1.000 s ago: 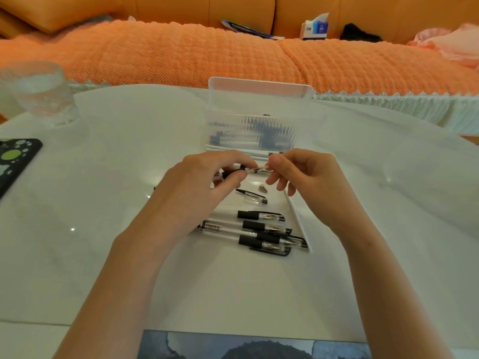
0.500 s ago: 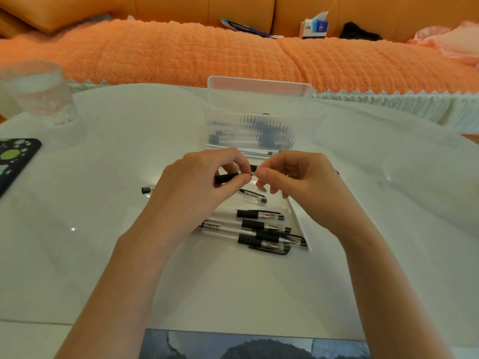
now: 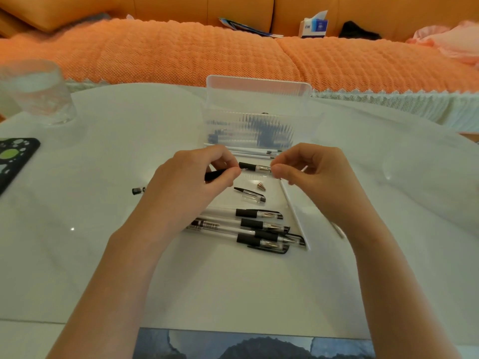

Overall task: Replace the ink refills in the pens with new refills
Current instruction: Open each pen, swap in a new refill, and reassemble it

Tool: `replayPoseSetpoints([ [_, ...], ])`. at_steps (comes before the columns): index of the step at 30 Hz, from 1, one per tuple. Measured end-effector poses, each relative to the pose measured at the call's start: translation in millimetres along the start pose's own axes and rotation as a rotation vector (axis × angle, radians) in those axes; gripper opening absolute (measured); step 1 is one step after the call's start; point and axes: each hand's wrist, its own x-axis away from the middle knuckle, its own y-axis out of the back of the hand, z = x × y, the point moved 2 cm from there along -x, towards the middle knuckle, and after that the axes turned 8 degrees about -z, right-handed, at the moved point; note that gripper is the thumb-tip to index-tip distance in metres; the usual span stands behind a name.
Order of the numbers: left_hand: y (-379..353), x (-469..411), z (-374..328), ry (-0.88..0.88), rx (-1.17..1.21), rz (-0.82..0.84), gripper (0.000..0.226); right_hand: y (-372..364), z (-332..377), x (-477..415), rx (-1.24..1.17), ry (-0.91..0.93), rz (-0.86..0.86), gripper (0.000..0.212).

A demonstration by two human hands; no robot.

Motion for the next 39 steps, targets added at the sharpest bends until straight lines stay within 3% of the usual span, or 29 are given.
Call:
replayPoseSetpoints([
  [5,-1,0,2,0.014,0.014,0.022,0.006,19,-20,0,0.311,-0.056,-0.037,0.01],
  [10,-2,0,3,0.026,0.058,0.039,0.002,20,-28,1,0.419,-0.124,0.028,0.011],
  [15,-2,1,4,0.03,0.095,0.074,0.008,16,-29,-1,0.436,-0.117,0.066,0.011],
  [20,-2,0,4,0.024,0.096,0.078,0.011,11,-19,-1,0.326,-0.02,-0.04,0.006],
  [25,-1,0,4,0.028,0.108,0.061,0.007,-17,-13,-1,0.382,0.049,0.032,0.01],
  [39,5,1,5,0.025,0.061,0.042,0.005,-33,-13,-4,0.417,0.047,0.055,0.004],
])
